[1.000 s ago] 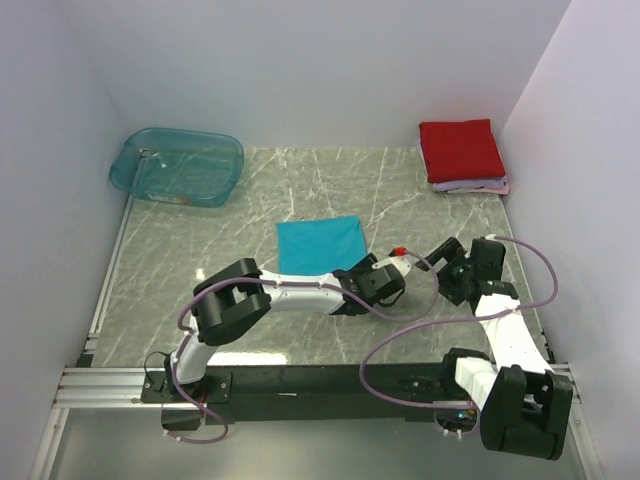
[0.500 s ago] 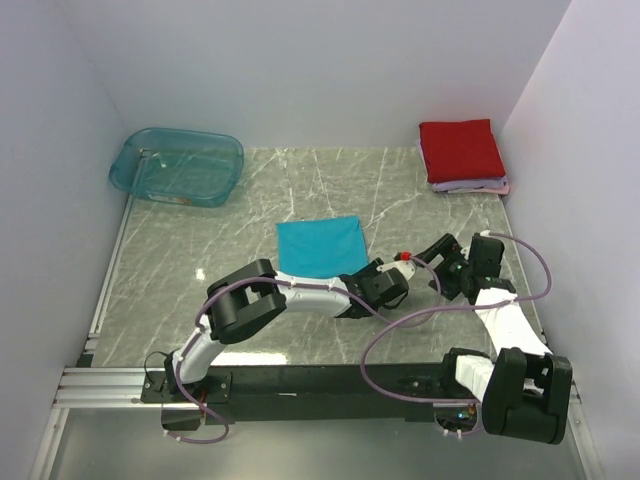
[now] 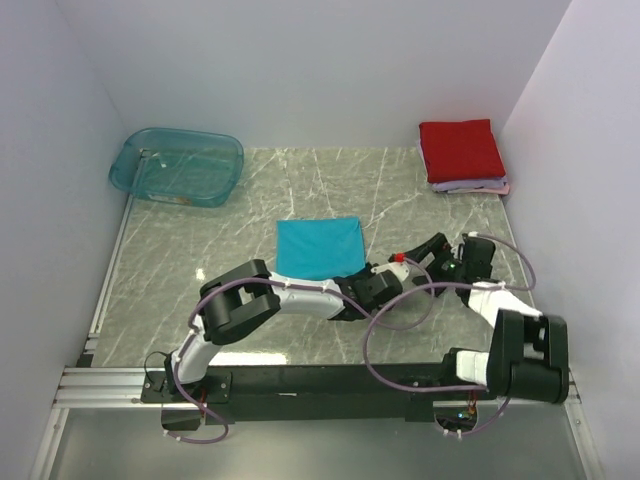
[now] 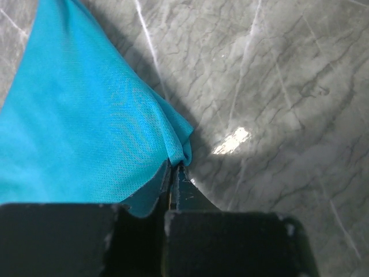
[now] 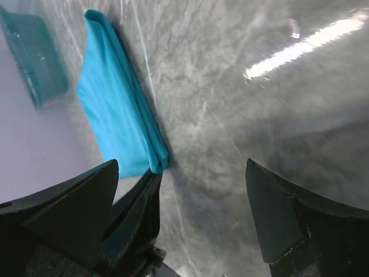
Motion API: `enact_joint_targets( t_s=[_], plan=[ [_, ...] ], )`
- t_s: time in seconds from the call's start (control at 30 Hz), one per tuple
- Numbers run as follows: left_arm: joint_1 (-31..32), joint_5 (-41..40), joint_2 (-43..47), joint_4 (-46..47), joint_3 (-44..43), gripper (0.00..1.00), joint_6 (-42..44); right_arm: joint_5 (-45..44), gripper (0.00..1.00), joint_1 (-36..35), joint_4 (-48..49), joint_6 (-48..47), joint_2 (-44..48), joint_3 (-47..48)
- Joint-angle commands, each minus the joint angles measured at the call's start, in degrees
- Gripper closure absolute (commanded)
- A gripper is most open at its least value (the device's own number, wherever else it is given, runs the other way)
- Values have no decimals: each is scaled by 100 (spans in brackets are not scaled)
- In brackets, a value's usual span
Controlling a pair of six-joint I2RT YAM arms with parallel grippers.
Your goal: Fold and stack the t-shirts
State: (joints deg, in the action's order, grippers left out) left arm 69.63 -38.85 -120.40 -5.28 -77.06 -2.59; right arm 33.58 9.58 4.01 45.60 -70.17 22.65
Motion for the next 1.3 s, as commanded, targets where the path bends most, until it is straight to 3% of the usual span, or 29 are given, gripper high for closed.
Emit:
enact_joint_targets(
  t_s=[0.0,0.27,0.5,0.67,0.87,0.97,1.0,1.1,1.27],
  plan=[
    [7,71,543,123,156,99,-154,508,3,-220,1258,545,-592,28],
    [-2,53,930,168,332,99,-312,738,2,-1194,2806,1635,-2325,415],
    [-28,97,1089,168,376,99,-444,571,3,-1898,2895,1856,-3125,968],
    [-37,106,1115,159,349,99,-497,500,10,-2232,2439,1584,-3503,1645],
    [-37,158,1027,97,253,99,-637,333,34,-2435,1682,1039,-3758,2348],
    [-37,202,1010,53,209,99,-716,263,55,-2444,1385,802,-3828,2550],
    [-37,220,1018,62,217,99,-734,237,70,-2444,1305,653,-3820,2638],
    [-28,229,1027,53,217,95,-795,105,99,-2452,945,302,-3794,2814],
    [-98,360,1097,-192,165,78,-1076,-27,100,-2435,391,-288,-3758,3104]
  ],
)
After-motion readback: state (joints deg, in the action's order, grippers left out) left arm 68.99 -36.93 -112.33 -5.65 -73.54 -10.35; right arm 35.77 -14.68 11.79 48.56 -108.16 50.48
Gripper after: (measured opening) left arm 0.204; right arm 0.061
